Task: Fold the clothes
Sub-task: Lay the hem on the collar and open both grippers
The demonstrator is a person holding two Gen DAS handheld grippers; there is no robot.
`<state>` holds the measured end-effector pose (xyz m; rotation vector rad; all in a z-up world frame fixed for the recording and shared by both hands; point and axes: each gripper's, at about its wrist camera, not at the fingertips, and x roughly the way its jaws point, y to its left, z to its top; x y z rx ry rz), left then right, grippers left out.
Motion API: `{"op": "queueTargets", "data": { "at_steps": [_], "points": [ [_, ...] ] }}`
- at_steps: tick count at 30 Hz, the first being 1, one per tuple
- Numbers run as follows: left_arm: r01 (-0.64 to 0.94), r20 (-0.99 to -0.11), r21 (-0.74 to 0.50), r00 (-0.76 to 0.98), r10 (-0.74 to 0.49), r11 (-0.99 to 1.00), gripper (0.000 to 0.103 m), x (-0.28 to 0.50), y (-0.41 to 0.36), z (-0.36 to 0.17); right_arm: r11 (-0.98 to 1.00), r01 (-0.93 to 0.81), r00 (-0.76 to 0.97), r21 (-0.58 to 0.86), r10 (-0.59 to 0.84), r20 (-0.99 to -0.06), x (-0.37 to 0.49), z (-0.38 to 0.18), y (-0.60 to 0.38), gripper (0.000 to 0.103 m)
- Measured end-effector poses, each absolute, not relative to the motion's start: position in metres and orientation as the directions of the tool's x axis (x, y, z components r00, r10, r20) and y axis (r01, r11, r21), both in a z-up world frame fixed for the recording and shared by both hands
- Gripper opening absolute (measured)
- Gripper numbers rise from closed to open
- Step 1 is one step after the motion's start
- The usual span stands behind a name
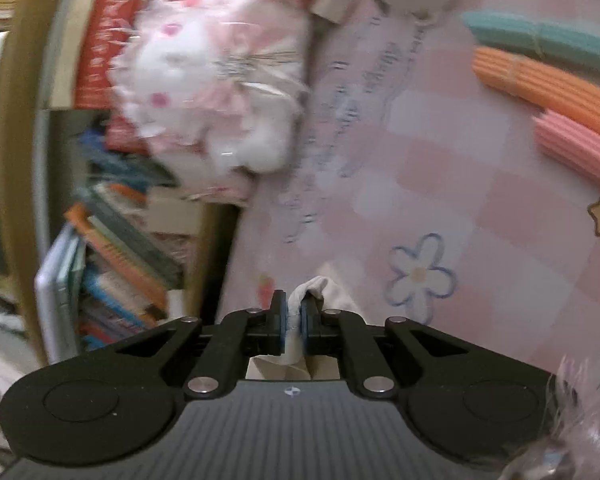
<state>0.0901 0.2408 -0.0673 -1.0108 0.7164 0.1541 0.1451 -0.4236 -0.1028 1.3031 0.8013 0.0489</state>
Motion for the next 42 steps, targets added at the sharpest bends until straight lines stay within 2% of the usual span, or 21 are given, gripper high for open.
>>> {"op": "queueTargets", "data": {
  "at_steps": [8,12,13,14,15,17,18,21,23,28,30,32,36,42],
  "points": [
    [-0.415,-0.653,-0.666,0.726,-0.216,0.620,0.004,0.100,0.239,-0.077,0.331,0.398,0.716,0.856,0.471,-0.515,0.149,-0.113,-0.423,0.007],
    [-0.397,-0.686,-0.610,0.697,-0.208,0.686,0.012,0.105,0.233,-0.067,0.345,0.389,0.704,0.854,0.486,-0.517,0.152,-0.111,-0.424,0.011],
    [-0.391,-0.695,-0.598,0.687,-0.211,0.700,0.020,0.107,0.231,-0.063,0.353,0.384,0.700,0.853,0.491,-0.518,0.152,-0.108,-0.424,0.012],
    [-0.383,-0.703,-0.587,0.678,-0.214,0.714,0.033,0.108,0.228,-0.057,0.365,0.378,0.696,0.851,0.494,-0.521,0.153,-0.105,-0.425,0.021],
    [-0.374,-0.708,-0.572,0.674,-0.209,0.730,0.040,0.107,0.225,-0.050,0.383,0.367,0.694,0.848,0.494,-0.524,0.152,-0.099,-0.425,0.034],
    [-0.346,-0.704,-0.526,0.690,-0.170,0.777,0.072,0.101,0.216,-0.034,0.439,0.324,0.699,0.838,0.486,-0.525,0.150,-0.081,-0.424,0.044],
    [-0.326,-0.697,-0.483,0.705,-0.132,0.813,0.077,0.097,0.209,-0.024,0.474,0.301,0.701,0.827,0.478,-0.529,0.148,-0.072,-0.423,0.048],
    [-0.261,-0.672,-0.348,0.739,-0.046,0.901,0.078,0.086,0.184,-0.002,0.607,0.226,0.710,0.762,0.433,-0.556,0.143,-0.045,-0.417,0.049],
    [-0.218,-0.655,-0.259,0.756,-0.006,0.941,0.079,0.079,0.164,0.006,0.731,0.155,0.719,0.665,0.378,-0.583,0.137,-0.026,-0.401,0.051],
    [-0.111,-0.613,-0.052,0.788,0.056,0.992,0.088,0.062,0.104,0.005,0.957,-0.060,0.763,0.284,0.228,-0.605,0.109,-0.002,-0.339,0.069],
    [-0.064,-0.594,0.003,0.803,0.053,0.998,0.094,0.053,0.079,0.001,0.979,-0.138,0.776,0.148,0.199,-0.598,0.094,-0.006,-0.310,0.078],
    [-0.016,-0.587,0.055,0.808,0.046,0.998,0.098,0.046,0.053,-0.005,0.980,-0.194,0.781,0.051,0.186,-0.596,0.080,-0.015,-0.287,0.082],
    [0.054,-0.597,0.121,0.802,0.029,0.991,0.098,0.039,0.012,-0.021,0.970,-0.245,0.751,0.009,0.195,-0.631,0.068,-0.036,-0.259,0.083],
    [0.123,-0.645,0.081,0.763,-0.042,0.989,0.098,0.042,-0.018,-0.038,0.964,-0.265,0.711,-0.008,0.190,-0.677,0.064,-0.059,-0.240,0.083]
  ]
}}
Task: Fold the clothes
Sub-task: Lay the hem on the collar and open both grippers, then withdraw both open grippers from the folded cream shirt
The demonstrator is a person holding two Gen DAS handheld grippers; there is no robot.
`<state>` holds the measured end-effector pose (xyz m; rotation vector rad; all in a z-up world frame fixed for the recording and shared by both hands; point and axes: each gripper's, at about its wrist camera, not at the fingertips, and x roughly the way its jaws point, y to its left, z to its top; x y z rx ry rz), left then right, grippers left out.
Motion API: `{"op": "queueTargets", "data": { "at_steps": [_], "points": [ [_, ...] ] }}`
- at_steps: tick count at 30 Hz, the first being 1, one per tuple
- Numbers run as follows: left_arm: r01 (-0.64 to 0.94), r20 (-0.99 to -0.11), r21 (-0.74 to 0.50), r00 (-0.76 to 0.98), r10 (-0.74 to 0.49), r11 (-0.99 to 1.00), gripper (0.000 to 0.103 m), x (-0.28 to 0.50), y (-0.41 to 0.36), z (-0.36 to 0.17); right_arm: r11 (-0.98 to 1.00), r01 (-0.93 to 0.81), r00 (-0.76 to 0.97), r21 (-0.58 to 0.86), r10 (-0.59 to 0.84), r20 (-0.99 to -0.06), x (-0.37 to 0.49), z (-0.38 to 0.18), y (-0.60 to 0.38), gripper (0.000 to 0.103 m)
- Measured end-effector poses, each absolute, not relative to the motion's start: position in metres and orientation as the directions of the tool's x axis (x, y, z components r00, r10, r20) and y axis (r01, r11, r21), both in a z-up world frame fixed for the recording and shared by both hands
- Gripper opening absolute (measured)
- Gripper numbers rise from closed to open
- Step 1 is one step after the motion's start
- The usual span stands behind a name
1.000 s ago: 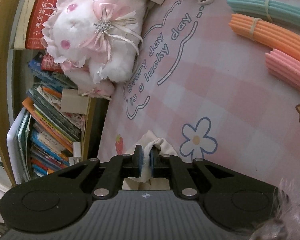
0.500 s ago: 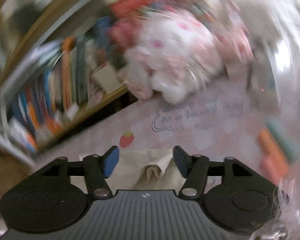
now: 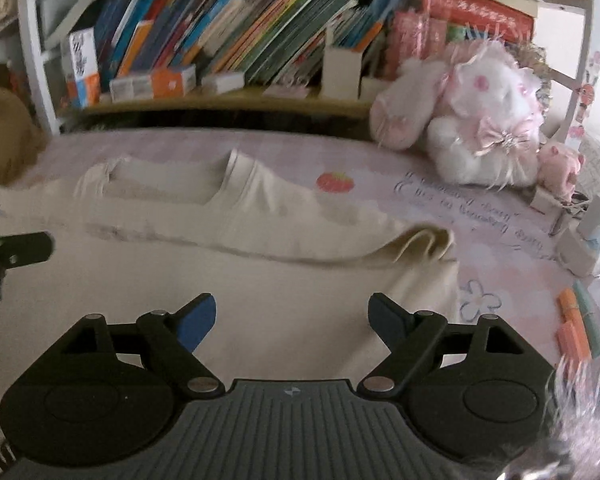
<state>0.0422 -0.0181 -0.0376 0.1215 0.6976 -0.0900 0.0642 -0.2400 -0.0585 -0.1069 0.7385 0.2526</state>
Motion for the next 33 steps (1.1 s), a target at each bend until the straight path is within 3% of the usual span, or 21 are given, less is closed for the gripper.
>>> {"op": "queueTargets", "data": {
  "at_steps": [14,33],
  "points": [
    [0.152,-0.759,0.034,0.647,-0.073,0.988,0.098,0.061,-0.037,-0.064,0.942,-0.332,0.668,0.059,0.278,-0.690,0.064,-0.068,-0.250,0.091],
    [0.144,-0.815,0.073,0.580,-0.024,0.987,0.097,0.115,-0.053,-0.061,0.926,-0.374,0.654,0.057,0.307,-0.691,0.064,-0.068,-0.253,0.093]
  ]
}}
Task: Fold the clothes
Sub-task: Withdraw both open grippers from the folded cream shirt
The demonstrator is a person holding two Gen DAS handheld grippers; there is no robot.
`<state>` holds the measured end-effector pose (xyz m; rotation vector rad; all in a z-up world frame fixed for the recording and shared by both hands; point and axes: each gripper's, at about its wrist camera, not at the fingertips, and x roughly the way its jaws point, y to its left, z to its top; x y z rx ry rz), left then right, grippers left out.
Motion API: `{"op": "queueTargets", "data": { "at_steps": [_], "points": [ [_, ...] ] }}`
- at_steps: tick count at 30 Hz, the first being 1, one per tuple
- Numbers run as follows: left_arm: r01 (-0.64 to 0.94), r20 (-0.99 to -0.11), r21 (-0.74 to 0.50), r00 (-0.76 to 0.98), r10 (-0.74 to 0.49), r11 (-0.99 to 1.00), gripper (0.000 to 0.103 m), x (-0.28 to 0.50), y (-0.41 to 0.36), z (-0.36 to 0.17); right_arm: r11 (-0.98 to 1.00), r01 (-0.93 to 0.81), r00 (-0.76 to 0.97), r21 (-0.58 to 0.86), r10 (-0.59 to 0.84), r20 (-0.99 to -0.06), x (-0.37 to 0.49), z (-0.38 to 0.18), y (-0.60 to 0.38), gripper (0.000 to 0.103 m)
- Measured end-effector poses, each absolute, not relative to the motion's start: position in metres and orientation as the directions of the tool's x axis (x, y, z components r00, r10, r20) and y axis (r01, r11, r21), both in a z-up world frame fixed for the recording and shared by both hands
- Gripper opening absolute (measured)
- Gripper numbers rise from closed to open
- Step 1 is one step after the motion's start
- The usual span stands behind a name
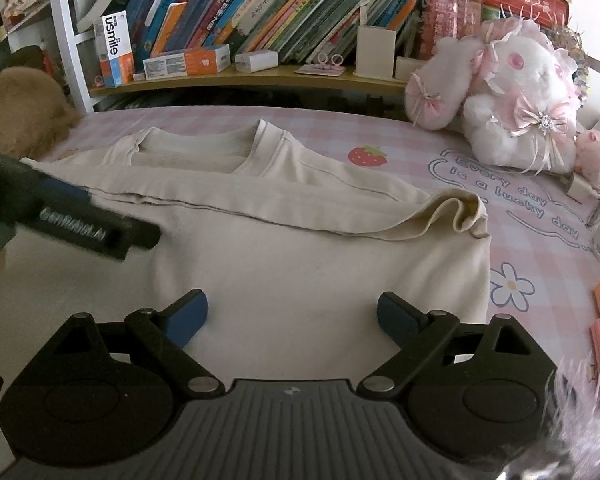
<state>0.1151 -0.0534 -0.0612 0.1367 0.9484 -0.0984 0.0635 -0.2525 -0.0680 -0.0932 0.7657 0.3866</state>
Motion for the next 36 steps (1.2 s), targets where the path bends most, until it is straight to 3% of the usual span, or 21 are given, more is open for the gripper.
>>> {"op": "queueTargets", "data": {
  "at_steps": [10,16,21,26,29,35,36],
  "points": [
    [0.091,-0.823,0.119,0.566,0.047,0.989,0.096,0.186,-0.061,-0.058,0.926,-0.373,0.658,0.054,0.305,-0.689,0.062,-0.068,-0.252,0.093],
    [-0.029,-0.770,0.033,0.636,0.044,0.999,0.096,0.217,-0.026,-0.035,0.925,-0.376,0.641,0.056,0.303,-0.705,0.065,-0.065,-0.251,0.093],
    [0.082,-0.697,0.028,0.716,-0.039,0.996,0.096,0.162,-0.011,-0.014,0.924,-0.379,0.635,0.056,0.304,-0.710,0.066,-0.065,-0.251,0.093],
    [0.081,-0.728,0.079,0.685,0.002,0.994,0.097,0.082,0.002,-0.028,0.921,-0.385,0.633,0.055,0.307,-0.711,0.066,-0.065,-0.251,0.094],
    [0.031,-0.740,0.043,0.672,0.011,0.999,0.097,0.035,0.011,-0.029,0.920,-0.388,0.623,0.059,0.310,-0.718,0.068,-0.064,-0.252,0.094],
    [-0.017,-0.765,-0.017,0.644,-0.002,1.000,0.097,-0.023,0.025,-0.026,0.953,-0.281,0.627,0.112,0.270,-0.730,0.045,-0.039,-0.286,0.088],
    [-0.013,-0.769,-0.014,0.640,-0.002,1.000,0.097,-0.030,0.025,-0.027,0.958,-0.260,0.624,0.120,0.262,-0.736,0.037,-0.035,-0.296,0.083]
  ]
}}
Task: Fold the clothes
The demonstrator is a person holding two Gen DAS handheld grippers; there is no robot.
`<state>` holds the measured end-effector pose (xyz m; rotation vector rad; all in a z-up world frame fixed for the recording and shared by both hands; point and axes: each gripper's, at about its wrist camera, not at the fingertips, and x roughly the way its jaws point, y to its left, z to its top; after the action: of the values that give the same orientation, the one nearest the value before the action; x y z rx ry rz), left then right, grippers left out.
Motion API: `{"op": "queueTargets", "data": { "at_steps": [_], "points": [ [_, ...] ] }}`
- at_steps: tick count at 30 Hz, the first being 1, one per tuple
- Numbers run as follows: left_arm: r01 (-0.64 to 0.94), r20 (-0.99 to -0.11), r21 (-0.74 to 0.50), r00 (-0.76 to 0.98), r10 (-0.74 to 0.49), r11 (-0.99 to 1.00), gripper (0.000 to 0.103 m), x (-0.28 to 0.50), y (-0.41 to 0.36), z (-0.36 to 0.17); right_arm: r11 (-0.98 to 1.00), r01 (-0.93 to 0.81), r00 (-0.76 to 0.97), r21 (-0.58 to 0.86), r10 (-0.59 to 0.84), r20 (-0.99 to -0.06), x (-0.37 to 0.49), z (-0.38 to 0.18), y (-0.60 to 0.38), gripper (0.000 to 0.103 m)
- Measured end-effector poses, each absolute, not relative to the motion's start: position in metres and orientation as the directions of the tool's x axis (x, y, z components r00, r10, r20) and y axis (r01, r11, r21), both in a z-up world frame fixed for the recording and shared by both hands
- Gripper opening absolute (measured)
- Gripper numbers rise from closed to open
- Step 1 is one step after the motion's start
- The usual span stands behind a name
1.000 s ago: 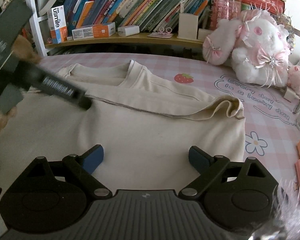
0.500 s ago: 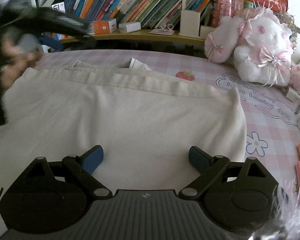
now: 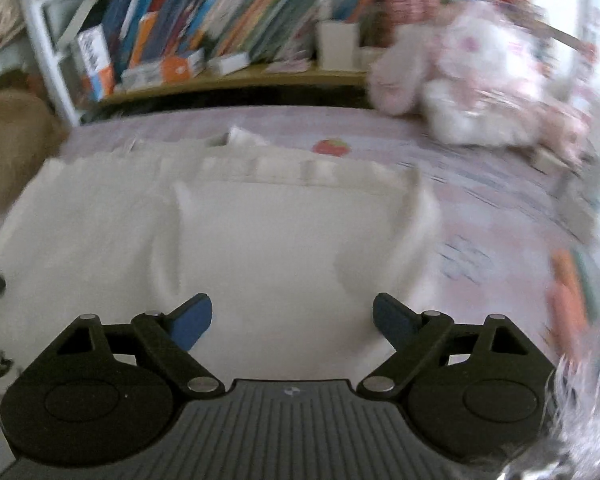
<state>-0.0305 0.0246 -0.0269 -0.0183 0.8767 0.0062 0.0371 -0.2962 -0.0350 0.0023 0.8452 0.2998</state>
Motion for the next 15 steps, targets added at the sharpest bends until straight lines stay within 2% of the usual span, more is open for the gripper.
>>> {"op": "queueTargets", "data": {
  "at_steps": [1,2,3,5,6,10,11,13,14,15],
  "points": [
    [-0.008,-0.774,-0.002,0.633,0.004,1.000,0.097,-0.037,0.024,-0.028,0.962,-0.239,0.621,0.129,0.254,-0.742,0.029,-0.031,-0.306,0.077],
    [-0.005,-0.780,0.015,0.626,0.014,1.000,0.097,-0.042,0.024,-0.030,0.967,-0.214,0.610,0.137,0.242,-0.755,0.021,-0.029,-0.316,0.065],
    [-0.004,-0.784,0.026,0.620,0.023,1.000,0.097,-0.047,0.024,-0.031,0.972,-0.186,0.593,0.143,0.227,-0.772,0.014,-0.027,-0.326,0.060],
    [-0.012,-0.788,0.030,0.614,0.031,0.999,0.096,-0.055,0.026,-0.033,0.979,-0.141,0.544,0.149,0.203,-0.815,0.002,-0.028,-0.339,0.057],
    [-0.017,-0.792,0.025,0.610,0.030,1.000,0.096,-0.058,0.029,-0.034,0.983,-0.121,0.517,0.141,0.184,-0.836,-0.003,-0.030,-0.344,0.050],
    [-0.032,-0.816,0.023,0.578,0.037,0.999,0.096,-0.060,0.036,-0.039,0.980,-0.108,0.464,0.164,0.196,-0.864,-0.020,-0.035,-0.349,0.037],
    [-0.033,-0.820,0.025,0.571,0.039,0.999,0.096,-0.059,0.037,-0.041,0.978,-0.112,0.450,0.174,0.207,-0.869,-0.021,-0.037,-0.347,0.028],
    [-0.035,-0.827,0.020,0.561,0.037,0.999,0.096,-0.058,0.039,-0.043,0.979,-0.118,0.447,0.167,0.202,-0.871,-0.022,-0.037,-0.342,0.019],
    [-0.038,-0.830,0.018,0.557,0.036,0.999,0.096,-0.057,0.039,-0.044,0.980,-0.121,0.457,0.158,0.196,-0.868,-0.022,-0.034,-0.339,0.009],
    [-0.037,-0.832,0.015,0.553,0.033,0.999,0.096,-0.057,0.040,-0.045,0.981,-0.124,0.468,0.148,0.190,-0.863,-0.022,-0.031,-0.337,0.007]
  ]
}}
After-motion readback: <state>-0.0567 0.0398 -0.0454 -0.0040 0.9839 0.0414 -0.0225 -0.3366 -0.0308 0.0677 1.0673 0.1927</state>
